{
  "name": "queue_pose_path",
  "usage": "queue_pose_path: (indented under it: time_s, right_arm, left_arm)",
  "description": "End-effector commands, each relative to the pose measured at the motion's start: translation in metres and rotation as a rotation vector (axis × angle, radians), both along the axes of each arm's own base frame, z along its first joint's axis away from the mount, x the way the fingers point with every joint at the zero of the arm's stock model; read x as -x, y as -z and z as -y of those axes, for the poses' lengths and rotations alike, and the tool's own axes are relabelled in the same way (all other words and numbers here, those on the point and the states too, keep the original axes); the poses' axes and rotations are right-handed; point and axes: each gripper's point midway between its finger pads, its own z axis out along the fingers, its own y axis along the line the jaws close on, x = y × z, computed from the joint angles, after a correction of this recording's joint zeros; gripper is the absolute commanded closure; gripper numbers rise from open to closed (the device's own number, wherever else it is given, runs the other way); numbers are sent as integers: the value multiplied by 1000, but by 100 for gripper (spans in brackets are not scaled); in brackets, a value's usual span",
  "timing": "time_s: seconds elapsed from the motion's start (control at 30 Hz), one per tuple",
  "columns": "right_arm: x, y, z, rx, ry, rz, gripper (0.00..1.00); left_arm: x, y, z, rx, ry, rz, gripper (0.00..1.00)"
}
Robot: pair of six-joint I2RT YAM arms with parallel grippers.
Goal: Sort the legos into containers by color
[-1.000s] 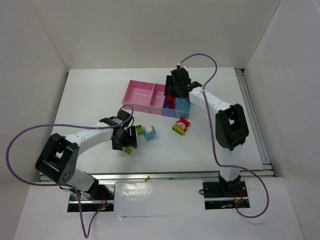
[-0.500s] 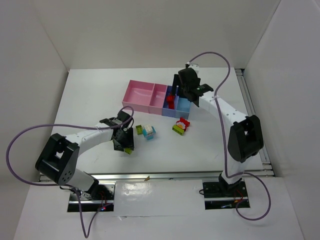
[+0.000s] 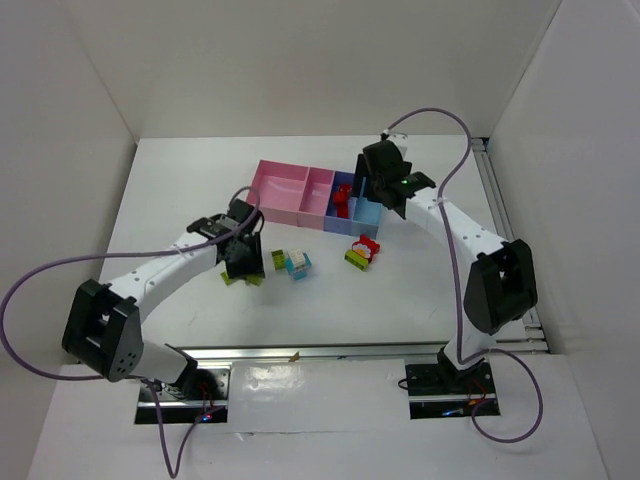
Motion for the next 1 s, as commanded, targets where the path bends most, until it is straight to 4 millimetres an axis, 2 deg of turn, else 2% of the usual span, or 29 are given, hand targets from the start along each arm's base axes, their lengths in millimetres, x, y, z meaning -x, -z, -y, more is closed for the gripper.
queue_pose_path:
  time_s: [0.0,0.03,0.07,0.1,0.13,0.17,0.2,0.23,0.27,0.3,0.33,0.37,0.43,0.53,0.57,0.6,0.63,0.67,0.7,0.73,0.77,0.87,0.9,0.93,0.97]
  right_arm:
    - [1,-48,28,-3,71,105,16]
    - [1,-53,35,-8,86,116,16]
    - [4,-51,41,-3,95,107,16]
    - [5,-60,48,-11,111,126,16]
    - [8,-61,50,-12,111,128,16]
    - [8,-65,53,-23,113,134,16]
    - [12,-65,53,-30,104,133,16]
    - [16,-57,54,-19,104,108,16]
    - [21,-56,54,-21,97,99,16]
    - [25,-52,60,-17,106,90,16]
    - [31,-42,61,-6,98,50,16]
    - [36,-40,62,-9,104,42,16]
    - [49,-30,70,-3,120,5,16]
    - [63,-18,72,-18,134,-36,16]
    - [64,-22,72,-30,139,-23,16]
    - [68,-15,72,-27,133,-47,16]
    - [71,-14,73,-26,133,-48,16]
    - [71,-14,71,-40,133,-50,16]
    - [73,-12,72,-36,134,-59,16]
    - [73,-12,72,-36,134,-59,16]
    - [75,-11,73,-31,134,-70,16]
    - [73,-11,72,-31,134,-70,16]
    - [73,-11,72,-31,134,-70,16]
    - [72,-12,70,-41,127,-64,16]
    - [72,-12,70,-34,121,-65,16]
  left_arm:
    - [-34,-51,-9,23,-57,131,68]
    - [-50,-68,-8,38,-65,175,68]
    - [-62,-70,-10,26,-84,182,68]
    - [-73,-77,-10,15,-95,207,68]
    - [-95,-100,-9,20,-117,269,68]
    - [-106,-105,-9,20,-117,283,68]
    - [-120,-97,-11,14,-134,258,68]
    - [-134,-101,-9,25,-131,275,68]
    - [-152,-118,-3,60,-124,318,68]
    - [-166,-121,-5,71,-137,332,68]
    - [-177,-106,-2,55,-129,304,68]
    - [-195,-119,1,90,-133,341,68]
    - [-215,-115,2,103,-130,342,68]
    - [-256,-97,5,107,-144,334,68]
    - [-261,-107,6,116,-144,360,68]
    - [-270,-92,9,110,-144,343,68]
    - [-276,-89,10,110,-144,343,61]
    - [-286,-96,13,119,-144,370,49]
    - [-292,-85,17,125,-138,354,37]
    - [-296,-85,14,131,-141,350,27]
    - [-297,-94,17,145,-134,360,18]
    - [-289,-103,16,155,-129,365,18]
    - [-278,-93,10,123,-133,339,18]
    - [-269,-94,5,110,-140,334,19]
    - [-255,-120,-1,111,-146,374,19]
